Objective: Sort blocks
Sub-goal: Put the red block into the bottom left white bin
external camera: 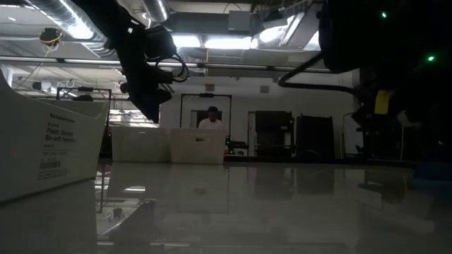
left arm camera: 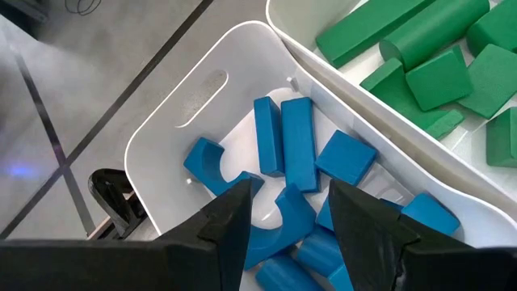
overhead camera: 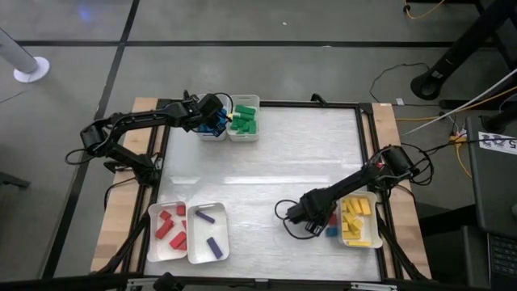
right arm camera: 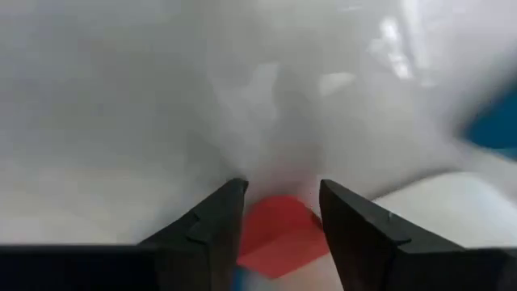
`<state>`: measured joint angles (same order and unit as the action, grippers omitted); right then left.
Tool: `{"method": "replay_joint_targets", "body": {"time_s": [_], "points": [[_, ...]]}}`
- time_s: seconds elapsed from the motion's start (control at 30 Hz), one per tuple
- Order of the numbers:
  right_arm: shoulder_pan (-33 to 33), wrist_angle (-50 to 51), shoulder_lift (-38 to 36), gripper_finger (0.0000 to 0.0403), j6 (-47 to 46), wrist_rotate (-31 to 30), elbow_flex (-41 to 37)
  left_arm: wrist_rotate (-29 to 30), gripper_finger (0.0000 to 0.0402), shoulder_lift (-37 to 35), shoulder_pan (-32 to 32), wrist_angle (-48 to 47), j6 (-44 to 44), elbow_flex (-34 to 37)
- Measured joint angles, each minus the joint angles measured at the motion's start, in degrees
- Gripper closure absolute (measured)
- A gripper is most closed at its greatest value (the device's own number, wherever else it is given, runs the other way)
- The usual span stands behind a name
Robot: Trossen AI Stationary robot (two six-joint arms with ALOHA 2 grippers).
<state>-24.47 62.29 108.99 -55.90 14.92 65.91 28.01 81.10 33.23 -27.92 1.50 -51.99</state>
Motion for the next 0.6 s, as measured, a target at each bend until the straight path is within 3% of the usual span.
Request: {"method": "replay_joint_targets", "body": {"time_s": [0.2,0.4,0.6], "points": [[0.0,-8.36,-0.1,0.0235,0.15,6.29,0.04,0.0,0.0247,0.0,0.0,0.0,0.0,0.0],[0.0,-10.63,-0.11,0.0235,0.82,5.84,1.33,0.0,0.0247,0.0,0.02,0.0,0.0,0.0],[0.02,-9.86,-0.11,0.0235,0.5,1.41,3.49,0.0,0.0247,0.0,0.02,0.0,0.0,0.0]]}}
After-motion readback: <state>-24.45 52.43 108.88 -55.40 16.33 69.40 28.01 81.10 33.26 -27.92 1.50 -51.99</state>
